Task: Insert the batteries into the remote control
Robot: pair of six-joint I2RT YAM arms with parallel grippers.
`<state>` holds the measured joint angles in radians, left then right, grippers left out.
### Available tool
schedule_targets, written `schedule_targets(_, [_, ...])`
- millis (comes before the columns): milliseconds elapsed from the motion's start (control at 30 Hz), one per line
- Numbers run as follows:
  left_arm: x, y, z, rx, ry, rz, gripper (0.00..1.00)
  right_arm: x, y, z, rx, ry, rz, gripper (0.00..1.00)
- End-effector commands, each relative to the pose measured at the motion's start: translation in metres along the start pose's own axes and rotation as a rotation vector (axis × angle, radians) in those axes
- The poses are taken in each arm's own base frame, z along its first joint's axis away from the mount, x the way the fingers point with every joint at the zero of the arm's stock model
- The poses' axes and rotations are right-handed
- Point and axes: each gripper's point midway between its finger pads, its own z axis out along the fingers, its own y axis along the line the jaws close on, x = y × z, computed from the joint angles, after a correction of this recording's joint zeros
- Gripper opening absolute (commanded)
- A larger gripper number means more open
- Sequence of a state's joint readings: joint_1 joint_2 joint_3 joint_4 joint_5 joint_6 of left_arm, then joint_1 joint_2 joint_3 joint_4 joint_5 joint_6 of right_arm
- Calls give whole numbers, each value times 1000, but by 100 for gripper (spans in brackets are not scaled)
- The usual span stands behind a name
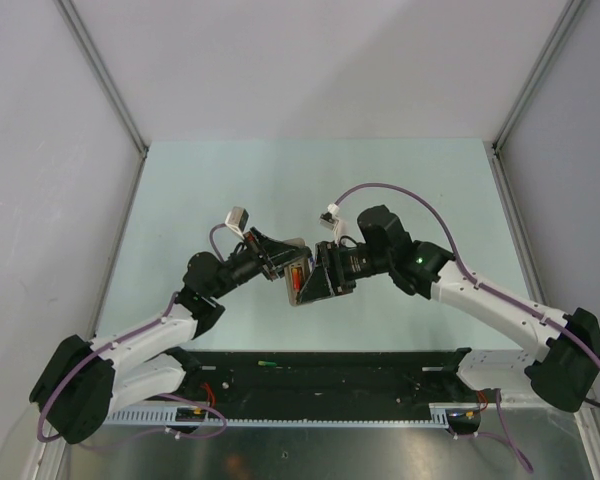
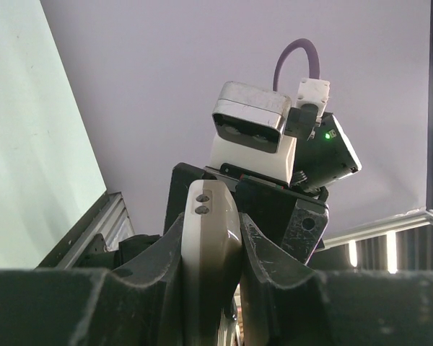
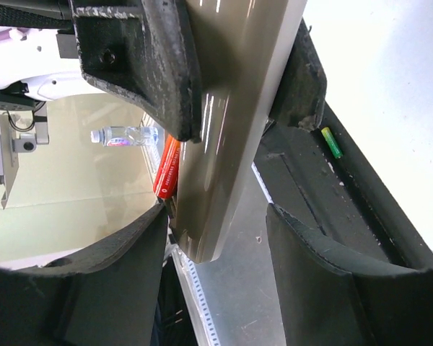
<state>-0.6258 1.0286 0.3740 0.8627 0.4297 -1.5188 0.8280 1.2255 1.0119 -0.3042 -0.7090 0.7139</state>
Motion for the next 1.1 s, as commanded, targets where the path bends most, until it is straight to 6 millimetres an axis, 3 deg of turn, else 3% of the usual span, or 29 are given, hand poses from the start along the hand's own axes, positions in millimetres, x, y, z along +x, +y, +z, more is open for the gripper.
schedule_targets(0, [5, -29, -2, 100, 31, 24, 0, -15, 0, -1, 5, -45, -19, 60])
schedule_targets(700, [12, -26, 0, 95, 48, 29, 0, -26, 8, -2, -30, -77, 5, 60])
schedule_targets(1067, [14, -34, 0, 116, 58, 37, 0, -28, 5, -1, -24, -76, 21, 55])
